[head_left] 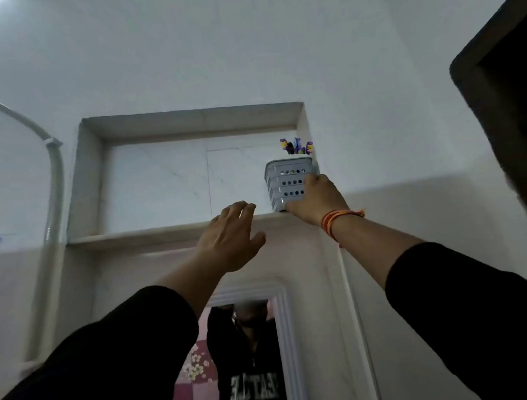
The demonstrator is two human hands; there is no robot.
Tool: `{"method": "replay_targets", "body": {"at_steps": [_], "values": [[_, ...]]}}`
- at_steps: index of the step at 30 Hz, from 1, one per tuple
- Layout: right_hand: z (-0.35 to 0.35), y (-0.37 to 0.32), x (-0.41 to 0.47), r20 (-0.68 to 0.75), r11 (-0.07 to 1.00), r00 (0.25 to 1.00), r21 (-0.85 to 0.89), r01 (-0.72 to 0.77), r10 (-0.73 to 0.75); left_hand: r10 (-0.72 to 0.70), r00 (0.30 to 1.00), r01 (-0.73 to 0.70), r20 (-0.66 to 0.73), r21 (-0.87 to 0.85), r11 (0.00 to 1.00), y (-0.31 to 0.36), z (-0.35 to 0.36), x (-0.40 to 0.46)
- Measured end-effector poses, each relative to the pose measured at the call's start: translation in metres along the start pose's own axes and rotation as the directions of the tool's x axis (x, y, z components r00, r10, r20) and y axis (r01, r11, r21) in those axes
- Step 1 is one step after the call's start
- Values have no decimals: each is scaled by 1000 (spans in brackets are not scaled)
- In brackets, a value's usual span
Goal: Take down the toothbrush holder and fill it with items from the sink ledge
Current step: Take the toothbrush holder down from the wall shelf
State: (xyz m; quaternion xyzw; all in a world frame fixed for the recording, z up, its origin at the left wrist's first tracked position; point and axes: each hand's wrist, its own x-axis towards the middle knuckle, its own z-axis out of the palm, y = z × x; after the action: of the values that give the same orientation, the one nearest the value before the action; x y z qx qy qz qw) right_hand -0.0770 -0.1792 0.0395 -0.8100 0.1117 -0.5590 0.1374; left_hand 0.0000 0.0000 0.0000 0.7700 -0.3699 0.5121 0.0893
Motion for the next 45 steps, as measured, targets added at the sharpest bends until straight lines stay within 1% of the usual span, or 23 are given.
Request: {"method": "replay_targets", "body": {"at_steps": [4, 6, 9, 12, 14, 17, 18, 20, 23, 26, 28, 31, 33, 36, 40, 42, 45], "values": [[20, 8, 31, 0, 997, 1000, -76, -5, 5, -85, 993, 81, 86, 52, 995, -7, 32, 21], [34, 6, 44, -44, 996, 999, -86, -26, 23, -121, 987, 114, 107, 69, 991, -16, 53, 20], [53, 3, 53, -122, 994, 991, -87, -66, 55, -115, 993, 114, 34, 48, 992, -26, 77, 13], [63, 1, 57, -172, 993, 984, -94, -67, 50, -120, 993, 120, -24, 5, 993, -27, 85, 14], [66, 0, 63, -173, 996, 981, -25, -88, 82, -122, 992, 121, -30, -16, 992, -27, 85, 15], [67, -2, 75, -71, 968, 978, 174, -180, 194, -124, 992, 123, -9, -67, 990, -27, 82, 14], [65, -3, 77, -39, 952, 974, 223, -210, 224, -126, 992, 126, 1, -88, 988, -28, 81, 15], [59, -4, 78, -28, 934, 970, 275, -226, 243, -125, 992, 128, 27, -137, 982, -31, 76, 18], [50, -6, 70, -56, 932, 972, 301, -204, 230, -131, 986, 149, 102, -202, 968, -34, 68, 22], [35, -9, 59, -51, 934, 982, 324, -154, 179, -155, 973, 198, 171, -271, 942, -33, 57, 24], [20, -13, 50, -44, 931, 988, 343, -125, 149, -170, 972, 213, 160, -310, 926, -32, 50, 23], [-4, -19, 34, -17, 921, 993, 375, -105, 120, -189, 976, 215, 106, -374, 902, -29, 39, 11], [-17, -23, 18, 24, 914, 995, 394, -96, 95, -209, 974, 227, 88, -402, 887, -28, 32, -2], [-28, -27, -16, 112, 905, 991, 410, -114, 74, -232, 967, 253, 101, -440, 862, -29, 27, -25], [-11, -19, -73, 168, 878, 983, 456, -146, 76, -288, 951, 305, 113, -492, 815, -35, 33, -68], [5, -11, -107, 196, 860, 976, 477, -184, 100, -296, 943, 332, 152, -514, 791, -39, 45, -96], [41, 4, -164, 259, 846, 955, 467, -256, 146, -298, 926, 379, 234, -570, 729, -41, 71, -147]]}}
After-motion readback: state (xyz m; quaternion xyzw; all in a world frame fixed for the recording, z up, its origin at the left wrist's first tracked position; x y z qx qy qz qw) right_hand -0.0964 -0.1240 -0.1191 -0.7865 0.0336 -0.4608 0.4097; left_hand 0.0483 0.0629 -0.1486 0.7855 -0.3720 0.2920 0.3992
